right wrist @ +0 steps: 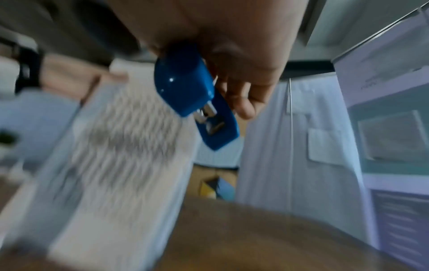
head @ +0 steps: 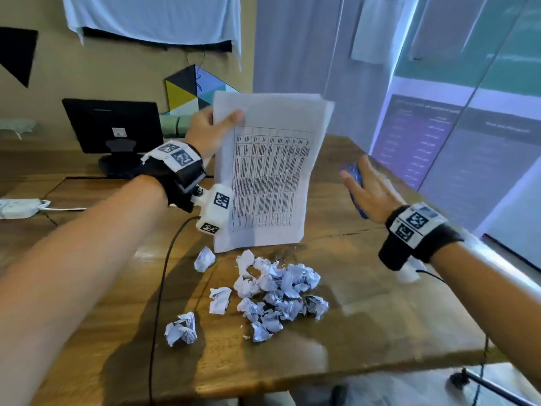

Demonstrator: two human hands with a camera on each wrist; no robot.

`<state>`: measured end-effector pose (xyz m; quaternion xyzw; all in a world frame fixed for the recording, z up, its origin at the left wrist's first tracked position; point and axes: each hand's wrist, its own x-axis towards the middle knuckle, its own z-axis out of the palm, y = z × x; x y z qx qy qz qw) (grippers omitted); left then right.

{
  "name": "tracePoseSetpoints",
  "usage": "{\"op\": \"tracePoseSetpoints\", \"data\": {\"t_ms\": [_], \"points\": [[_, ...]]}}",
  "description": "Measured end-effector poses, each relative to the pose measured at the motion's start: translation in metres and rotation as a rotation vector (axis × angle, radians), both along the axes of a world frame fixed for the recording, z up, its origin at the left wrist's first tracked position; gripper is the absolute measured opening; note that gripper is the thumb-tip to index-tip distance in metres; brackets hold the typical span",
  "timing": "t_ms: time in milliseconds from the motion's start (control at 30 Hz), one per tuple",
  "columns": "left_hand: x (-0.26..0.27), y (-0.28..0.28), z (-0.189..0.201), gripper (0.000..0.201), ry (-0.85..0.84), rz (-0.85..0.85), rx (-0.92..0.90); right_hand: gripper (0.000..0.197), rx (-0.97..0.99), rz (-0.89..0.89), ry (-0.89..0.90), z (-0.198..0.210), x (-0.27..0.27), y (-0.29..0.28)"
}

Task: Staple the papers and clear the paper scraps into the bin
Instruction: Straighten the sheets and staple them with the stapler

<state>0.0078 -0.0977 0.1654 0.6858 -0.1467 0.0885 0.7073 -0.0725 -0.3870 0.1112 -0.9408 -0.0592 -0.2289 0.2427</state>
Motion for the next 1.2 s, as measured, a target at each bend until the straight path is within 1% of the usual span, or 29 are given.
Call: {"op": "tracePoseSetpoints", "data": {"t_ms": [33,100,167,200,233,433,500,533,567,633,667,767,800,867,900,933,967,1000,1100,1167,1200], "points": [[0.002,-0.001,-0.001,0.022,-0.009,0.011,-0.009,0.037,-0.106,-0.062,0.146,-0.024,-0.006,-0.015],[0.004,-0.003,-0.002,0.012,-0.02,0.025,-0.027,0.038,-0.287,-0.121,0.426,-0.065,-0.015,-0.033],[0.006,-0.003,-0.003,0.012,-0.019,0.048,-0.041,0.041,-0.423,-0.141,0.644,-0.09,-0.017,-0.038],[0.005,-0.004,-0.002,0.012,-0.019,0.052,-0.047,0.042,-0.471,-0.149,0.712,-0.096,-0.017,-0.038],[0.002,-0.005,-0.002,0.011,-0.021,0.043,-0.051,0.043,-0.504,-0.158,0.751,-0.101,-0.017,-0.038],[-0.001,0.001,-0.005,0.009,-0.056,0.016,-0.06,0.058,-0.602,-0.179,0.844,-0.109,-0.004,-0.035],[0.001,0.005,-0.01,0.015,-0.059,0.003,-0.026,0.07,-0.641,-0.183,0.879,-0.109,-0.001,-0.034],[0.002,0.007,-0.013,0.022,-0.043,-0.006,-0.001,0.075,-0.652,-0.182,0.889,-0.107,0.0,-0.033],[0.002,0.008,-0.018,0.033,-0.017,-0.016,0.031,0.077,-0.638,-0.176,0.878,-0.104,0.004,-0.032],[0.0,0.011,-0.031,0.055,0.034,-0.044,0.104,0.074,-0.548,-0.147,0.799,-0.093,0.012,-0.025],[0.002,0.013,-0.04,0.06,0.062,-0.053,0.144,0.072,-0.474,-0.129,0.75,-0.085,0.018,-0.019],[0.004,0.017,-0.066,0.051,0.145,-0.09,0.343,0.072,-0.206,-0.06,0.624,-0.069,0.039,0.002],[0.006,0.018,-0.075,0.053,0.17,-0.107,0.423,0.072,-0.127,-0.046,0.592,-0.065,0.047,0.01],[0.012,0.021,-0.094,0.072,0.232,-0.11,0.58,0.074,0.031,-0.011,0.57,-0.063,0.062,0.022],[0.015,0.022,-0.101,0.079,0.257,-0.113,0.628,0.074,0.12,0.013,0.572,-0.064,0.07,0.027],[0.017,0.023,-0.109,0.083,0.271,-0.126,0.641,0.073,0.207,0.046,0.575,-0.066,0.076,0.031],[0.021,0.024,-0.115,0.083,0.275,-0.146,0.627,0.071,0.27,0.074,0.588,-0.069,0.083,0.034],[0.025,0.024,-0.121,0.077,0.28,-0.155,0.599,0.07,0.306,0.098,0.604,-0.074,0.087,0.037],[0.034,0.024,-0.127,0.046,0.278,-0.102,0.593,0.063,0.371,0.147,0.66,-0.09,0.101,0.043],[0.042,0.023,-0.124,0.032,0.257,-0.058,0.631,0.054,0.416,0.152,0.647,-0.099,0.108,0.044],[0.047,0.023,-0.122,0.031,0.232,-0.051,0.638,0.047,0.416,0.15,0.627,-0.098,0.108,0.044]]}}
